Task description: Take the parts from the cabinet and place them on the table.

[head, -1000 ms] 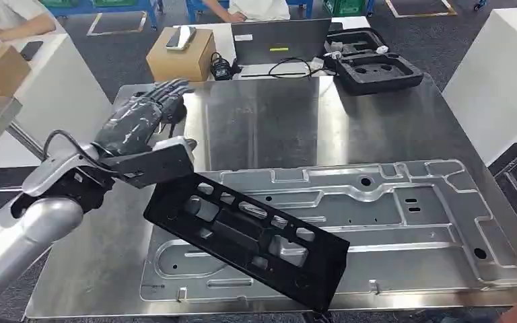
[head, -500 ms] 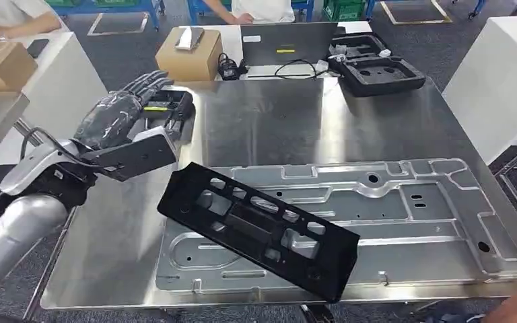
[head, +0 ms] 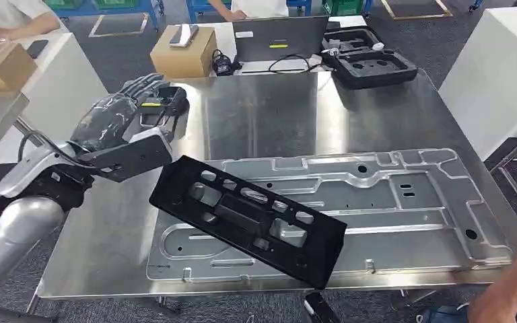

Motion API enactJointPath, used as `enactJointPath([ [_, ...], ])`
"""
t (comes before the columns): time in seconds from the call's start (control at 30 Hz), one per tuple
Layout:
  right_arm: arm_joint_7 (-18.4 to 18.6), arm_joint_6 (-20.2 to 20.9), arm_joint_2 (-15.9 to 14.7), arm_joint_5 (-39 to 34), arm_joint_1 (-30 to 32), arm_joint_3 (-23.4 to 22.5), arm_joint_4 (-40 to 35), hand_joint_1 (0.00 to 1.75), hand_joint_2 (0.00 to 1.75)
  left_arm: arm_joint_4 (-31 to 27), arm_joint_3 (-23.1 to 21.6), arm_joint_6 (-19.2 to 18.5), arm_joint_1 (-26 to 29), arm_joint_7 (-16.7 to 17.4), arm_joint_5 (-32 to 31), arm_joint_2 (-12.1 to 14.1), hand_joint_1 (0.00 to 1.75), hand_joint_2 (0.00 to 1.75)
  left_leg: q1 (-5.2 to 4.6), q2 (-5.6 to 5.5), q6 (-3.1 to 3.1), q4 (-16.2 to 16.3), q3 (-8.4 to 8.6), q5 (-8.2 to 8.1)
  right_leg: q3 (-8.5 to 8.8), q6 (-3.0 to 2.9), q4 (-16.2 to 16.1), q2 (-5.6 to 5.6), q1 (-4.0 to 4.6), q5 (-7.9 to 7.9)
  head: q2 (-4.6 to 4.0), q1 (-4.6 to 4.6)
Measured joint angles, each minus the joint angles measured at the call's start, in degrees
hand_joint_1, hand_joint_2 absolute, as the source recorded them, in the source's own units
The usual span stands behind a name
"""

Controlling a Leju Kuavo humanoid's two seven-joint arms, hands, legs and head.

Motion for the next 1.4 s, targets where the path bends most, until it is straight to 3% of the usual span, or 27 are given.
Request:
enactJointPath([
  [0.07, 0.0, 0.0, 0.0, 0.0, 0.2, 0.0, 0.0, 0.00, 0.00, 0.0, 0.2, 0.0, 0.1, 0.0, 0.0, 0.2, 0.00, 0.00, 0.08, -0.01, -0.45, 9.9, -3.64, -5.56, -0.64, -0.34, 0.0, -0.03, 0.17, 0.46, 0.00, -0.04],
  [0.13, 0.0, 0.0, -0.1, 0.0, 0.3, 0.0, 0.0, 0.00, 0.00, 0.0, 0.2, 0.0, 0.6, 0.0, 0.0, 0.3, 0.00, 0.00, 0.05, -0.02, -0.40, 16.2, -5.72, -7.84, -1.30, -0.40, 0.0, -0.04, 0.40, 0.95, 0.00, -0.04],
  [0.17, 0.0, 0.0, -0.1, 0.0, 0.3, 0.0, 0.0, 0.00, 0.00, 0.0, 0.1, 0.0, 0.8, 0.0, 0.0, 0.3, 0.00, 0.00, 0.04, -0.02, -0.28, 15.8, -5.27, -7.54, -1.53, -0.37, 0.0, -0.04, 0.45, 1.14, 0.00, -0.04],
  [0.2, 0.0, 0.0, -0.1, 0.0, 0.3, 0.0, 0.0, 0.00, 0.00, 0.0, 0.2, 0.0, 0.8, 0.0, 0.0, 0.3, 0.00, 0.00, -0.03, -0.02, -0.01, 12.7, -3.26, -6.16, -1.83, -0.30, 0.1, -0.04, 0.52, 1.40, 0.00, -0.04],
  [0.27, 0.0, 0.0, -0.1, -0.1, 0.3, 0.0, 0.0, 0.00, 0.00, -0.1, 0.4, 0.0, 0.7, 0.1, 0.0, 0.3, 0.00, 0.00, -0.40, -0.01, 0.90, 0.7, 3.95, -2.00, -2.13, -0.05, 0.0, -0.03, 0.54, 1.91, 0.00, -0.04],
  [0.3, 0.0, 0.0, -0.1, -0.2, 0.2, 0.0, 0.0, 0.00, 0.00, -0.3, 0.5, 0.0, 0.7, 0.1, 0.0, 0.3, 0.00, 0.00, -0.74, -0.01, 1.39, -3.4, 5.79, -2.28, -2.23, 0.18, 0.0, -0.03, 0.50, 2.14, 0.00, -0.04],
  [0.4, -0.1, 0.0, -0.1, -0.4, 0.3, 0.0, 0.0, 0.00, 0.00, -0.3, 0.7, -0.1, 0.6, 0.2, 0.0, 0.4, 0.00, 0.00, -1.50, -0.04, 1.75, -3.0, 5.29, -1.25, -2.45, 1.23, -0.2, -0.04, 0.40, 2.89, 0.00, -0.04],
  [0.47, -0.1, -0.2, -0.1, -0.5, 0.4, 0.0, 0.0, 0.00, 0.00, -0.4, 0.7, -0.2, 0.7, 0.2, 0.0, 0.4, 0.00, 0.00, -1.43, 0.00, 2.55, -3.6, 5.14, -0.33, -2.46, 2.03, -0.8, 0.03, 0.51, 3.54, 0.00, -0.07],
  [0.5, -0.1, -0.2, -0.2, -0.5, 0.4, 0.0, 0.0, 0.00, 0.00, -0.5, 0.8, -0.2, 0.6, 0.2, -0.1, 0.3, 0.00, 0.00, -1.10, 0.22, 2.96, -4.2, 5.06, 0.67, -3.09, 2.21, 0.1, 0.02, 0.28, 2.11, 0.00, -0.04],
  [0.57, -0.1, -0.2, -0.3, -0.6, 0.4, 0.0, 0.0, 0.00, 0.00, -0.7, 0.8, -0.2, 0.7, 0.2, -0.1, 0.3, 0.00, 0.00, -0.99, 0.29, 3.54, -4.3, 4.29, 1.26, -5.36, 2.24, 6.4, 0.00, 0.39, -3.02, 0.00, 0.04],
  [0.63, -0.1, -0.3, -0.5, -0.7, 0.6, 0.0, 0.0, 0.00, 0.00, -0.7, 0.8, -0.2, 1.0, 0.2, -0.1, 0.3, 0.00, 0.00, -1.15, 0.30, 3.79, -4.2, 3.09, 2.13, -9.04, 2.52, 17.4, -0.01, 0.44, -8.48, 0.00, 0.07],
  [0.67, -0.1, -0.3, -0.5, -0.7, 0.7, 0.0, 0.0, 0.00, 0.00, -0.7, 0.7, -0.2, 1.2, 0.2, -0.1, 0.3, 0.00, 0.00, -1.22, 0.29, 3.78, -4.2, 2.74, 2.43, -9.24, 2.56, 18.9, -0.01, 0.45, -8.79, 0.00, 0.07],
  [0.7, -0.1, -0.3, -0.5, -0.7, 0.8, 0.0, 0.0, 0.00, 0.00, -0.7, 0.7, -0.2, 1.5, 0.2, -0.1, 0.3, 0.00, 0.00, -1.27, 0.26, 3.69, -4.2, 2.16, 2.84, -7.64, 2.50, 17.3, -0.02, 0.44, -7.70, 0.00, 0.07],
  [0.77, -0.1, -0.3, -0.6, -0.7, 0.7, 0.0, 0.0, 0.00, 0.00, -0.7, 0.7, -0.2, 1.7, 0.2, -0.1, 0.3, 0.00, 0.00, -1.27, 0.20, 3.36, -4.1, 1.55, 3.39, -1.15, 2.21, 7.6, -0.03, 0.44, -4.15, 0.00, 0.07],
  [0.8, -0.1, -0.4, -0.7, -0.7, 0.7, 0.0, 0.0, 0.00, 0.00, -0.7, 0.8, -0.2, 1.6, 0.2, -0.1, 0.3, 0.00, 0.00, -1.24, 0.20, 3.12, -4.0, 1.34, 3.56, 2.46, 2.08, 2.2, -0.03, 0.42, -3.10, 0.00, 0.07],
  [0.83, -0.1, -0.4, -0.7, -0.7, 0.6, 0.0, 0.0, 0.00, 0.00, -0.8, 0.9, -0.1, 1.6, 0.2, -0.1, 0.3, 0.00, 0.00, -1.60, 0.21, 2.84, -3.6, 0.87, 3.70, 4.59, 1.90, -1.2, 0.02, 0.58, -3.38, 0.00, 0.09],
  [0.97, -0.2, -0.6, -1.0, -0.9, 0.7, 0.0, 0.0, 0.00, 0.00, -1.0, 1.0, 0.0, 1.8, 0.2, -0.3, 0.4, 0.00, 0.00, -1.49, 0.21, 1.56, -3.5, 0.25, 4.94, 3.23, 0.17, -1.1, 0.10, 0.74, -1.90, 0.00, -0.09],
  [1.0, -0.2, -0.6, -1.0, -1.0, 0.6, 0.0, 0.0, 0.00, 0.00, -1.0, 1.2, 0.0, 1.9, 0.2, -0.3, 0.4, 0.00, 0.00, -1.16, 0.16, 1.27, -2.8, -0.21, 3.97, 2.91, -0.17, -1.1, -0.05, 0.57, -1.45, 0.00, -0.09],
  [1.03, -0.2, -0.6, -1.2, -1.0, 0.6, 0.0, 0.0, 0.00, 0.00, -1.0, 1.2, 0.0, 1.8, 0.2, -0.4, 0.4, 0.00, 0.00, -1.06, 0.18, 0.73, -0.4, -1.17, 1.37, 2.44, -0.52, -1.1, 0.03, 0.47, -1.07, 0.00, -0.15],
  [1.1, -0.2, -0.6, -1.3, -1.0, 0.7, 0.0, 0.0, 0.00, 0.00, -1.0, 1.2, 0.1, 2.0, 0.2, -0.5, 0.5, 0.00, 0.00, -0.69, 0.19, 0.03, 8.7, -4.24, -4.26, 1.51, -0.96, -1.1, -0.05, 0.51, -0.37, 0.00, -0.19],
  [1.13, -0.2, -0.6, -1.4, -1.0, 0.7, 0.0, 0.0, 0.00, 0.00, -1.0, 1.2, 0.1, 2.2, 0.2, -0.5, 0.4, 0.00, 0.00, -0.56, 0.19, -0.23, 13.0, -5.61, -6.18, 0.99, -0.97, -1.1, -0.05, 0.51, -0.01, 0.00, -0.20],
  [1.17, -0.2, -0.6, -1.4, -1.0, 0.7, 0.0, 0.0, 0.00, 0.00, -1.0, 1.2, 0.1, 2.6, 0.2, -0.6, 0.4, 0.00, 0.00, -0.47, 0.19, -0.35, 15.6, -6.09, -6.85, 0.36, -0.94, -1.1, -0.03, 0.51, 0.42, 0.00, -0.20],
  [1.2, -0.2, -0.7, -1.5, -1.1, 0.8, 0.0, 0.0, 0.00, 0.00, -1.0, 1.2, 0.1, 2.7, 0.2, -0.6, 0.4, 0.00, 0.00, -0.41, 0.19, -0.35, 14.8, -5.10, -6.20, -0.11, -0.94, -1.1, 0.01, 0.51, 0.76, 0.00, -0.22],
  [1.23, -0.2, -0.7, -1.5, -1.1, 0.8, 0.0, 0.0, 0.00, 0.00, -1.0, 1.2, 0.2, 2.7, 0.2, -0.7, 0.4, 0.00, 0.00, -0.41, 0.19, -0.23, 11.3, -2.63, -4.63, -0.50, -0.78, -1.1, 0.05, 0.53, 1.11, 0.00, -0.22],
  [1.3, -0.2, -0.7, -1.6, -1.1, 0.8, 0.0, 0.0, 0.00, 0.00, -1.0, 1.3, 0.2, 2.6, 0.2, -0.8, 0.4, 0.00, 0.00, -0.61, 0.18, 0.45, 0.7, 4.16, -1.26, -0.89, -0.52, -1.1, 0.10, 0.64, 1.60, 0.00, -0.22],
  [1.33, -0.2, -0.7, -1.6, -1.2, 0.8, 0.0, 0.0, 0.00, 0.00, -1.0, 1.4, 0.2, 2.4, 0.2, -0.8, 0.4, 0.00, 0.00, -0.98, 0.18, 1.25, -3.9, 6.74, -1.65, -1.06, -0.33, -1.1, 0.03, 0.61, 1.83, 0.00, -0.22],
  [1.4, -0.2, -0.7, -1.7, -1.2, 0.7, 0.0, 0.0, 0.00, 0.00, -1.0, 1.6, 0.4, 2.2, 0.2, -0.8, 0.4, 0.00, 0.00, -1.57, 0.12, 1.72, -4.1, 6.50, -0.71, -1.29, 0.46, -1.3, -0.05, 0.47, 2.52, 0.00, -0.20],
])
